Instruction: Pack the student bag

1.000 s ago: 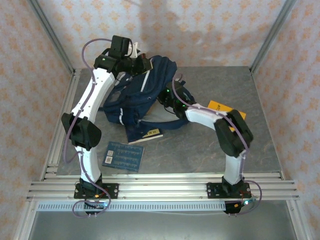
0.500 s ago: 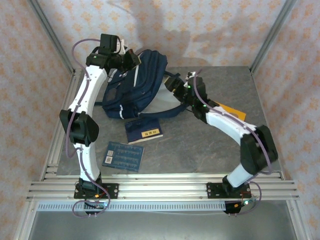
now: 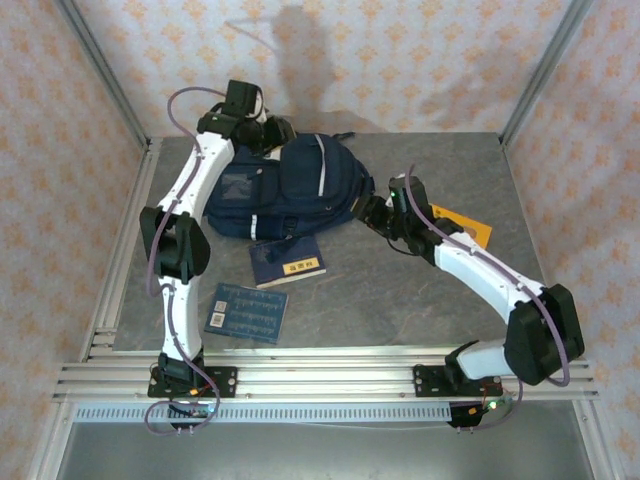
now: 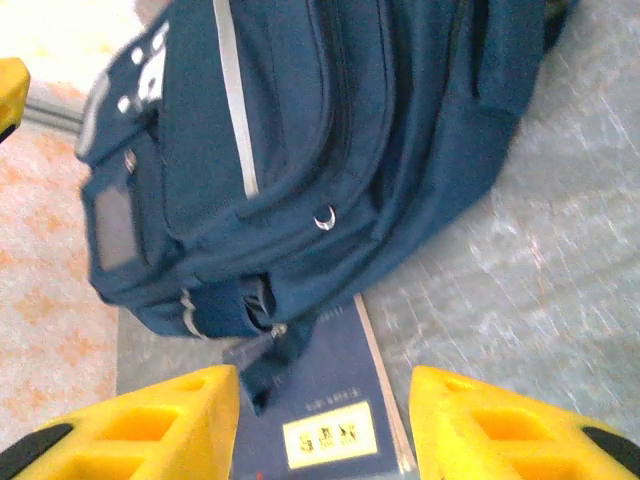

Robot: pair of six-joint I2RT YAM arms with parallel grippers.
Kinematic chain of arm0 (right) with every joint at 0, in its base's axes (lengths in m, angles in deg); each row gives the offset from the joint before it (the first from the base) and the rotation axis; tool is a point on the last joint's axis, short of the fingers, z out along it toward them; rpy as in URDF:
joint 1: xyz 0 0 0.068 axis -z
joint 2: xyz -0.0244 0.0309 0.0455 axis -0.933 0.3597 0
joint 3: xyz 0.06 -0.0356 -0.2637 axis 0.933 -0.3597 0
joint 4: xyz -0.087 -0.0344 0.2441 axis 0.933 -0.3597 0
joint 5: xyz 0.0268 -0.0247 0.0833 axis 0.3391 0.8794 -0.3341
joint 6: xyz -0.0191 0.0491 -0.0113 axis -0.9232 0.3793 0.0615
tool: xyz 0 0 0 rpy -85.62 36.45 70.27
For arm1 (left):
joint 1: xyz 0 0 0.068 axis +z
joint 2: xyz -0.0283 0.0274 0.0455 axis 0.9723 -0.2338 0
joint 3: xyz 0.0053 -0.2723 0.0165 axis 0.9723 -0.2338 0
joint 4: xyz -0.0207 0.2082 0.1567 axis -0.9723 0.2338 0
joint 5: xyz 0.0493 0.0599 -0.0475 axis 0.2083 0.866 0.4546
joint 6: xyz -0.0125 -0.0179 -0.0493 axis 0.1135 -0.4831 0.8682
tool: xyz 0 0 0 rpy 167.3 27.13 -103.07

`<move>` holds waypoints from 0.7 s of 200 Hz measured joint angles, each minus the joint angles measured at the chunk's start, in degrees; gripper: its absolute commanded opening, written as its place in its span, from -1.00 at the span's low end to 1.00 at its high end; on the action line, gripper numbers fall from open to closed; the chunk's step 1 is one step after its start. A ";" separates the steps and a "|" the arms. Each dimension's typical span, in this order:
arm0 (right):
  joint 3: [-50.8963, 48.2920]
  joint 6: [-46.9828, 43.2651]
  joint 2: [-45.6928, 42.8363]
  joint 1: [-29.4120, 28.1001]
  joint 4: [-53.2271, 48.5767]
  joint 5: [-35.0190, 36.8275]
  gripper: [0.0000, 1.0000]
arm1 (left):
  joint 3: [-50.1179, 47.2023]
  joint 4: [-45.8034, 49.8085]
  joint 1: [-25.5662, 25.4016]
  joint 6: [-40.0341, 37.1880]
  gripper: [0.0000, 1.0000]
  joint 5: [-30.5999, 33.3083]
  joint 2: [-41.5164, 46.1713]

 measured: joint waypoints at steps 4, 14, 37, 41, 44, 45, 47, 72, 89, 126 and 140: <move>-0.31 -0.24 -0.35 0.00 -0.44 -0.26 -0.05 | -2.78 -0.35 -0.55 -0.04 -0.17 0.48 1.60; -1.22 -0.72 -1.29 0.00 -1.68 -0.96 -0.06 | -9.40 -0.72 -1.64 -0.04 -0.17 1.64 5.42; -3.34 -2.27 -3.19 -0.04 -4.35 -3.17 -0.10 | -24.57 -0.98 -2.84 -0.44 -0.17 4.39 15.82; -3.67 -2.49 -3.41 -0.07 -4.85 -3.56 -0.10 | -27.34 -1.31 -2.82 -0.63 -0.18 4.94 17.86; -3.87 -2.84 -3.54 -0.11 -5.18 -3.74 -0.10 | -28.65 -1.40 -2.78 -0.70 -0.18 5.09 18.86; -3.91 -2.86 -3.58 -0.13 -5.27 -3.78 -0.10 | -29.51 -1.46 -2.75 -0.76 -0.18 5.31 19.47; -4.07 -2.99 -3.67 -0.17 -5.57 -3.89 -0.11 | -30.38 -1.51 -2.67 -0.92 -0.18 5.57 20.09; -5.46 -5.09 -4.28 -0.79 -8.59 -5.05 -0.10 | -42.99 -2.19 -2.03 -0.87 -0.21 7.65 27.80; -6.19 -6.62 -4.31 -1.90 -10.14 -6.16 -0.09 | -51.43 -2.19 -1.92 0.39 -0.27 9.66 31.17; -4.76 -11.10 0.87 -9.73 -13.29 -9.53 -0.11 | -68.28 -1.70 -1.92 6.08 -0.49 11.87 40.04; -4.02 -11.91 4.28 -11.78 -14.16 -10.32 -0.11 | -73.13 -1.77 -1.92 8.48 -0.55 11.85 43.32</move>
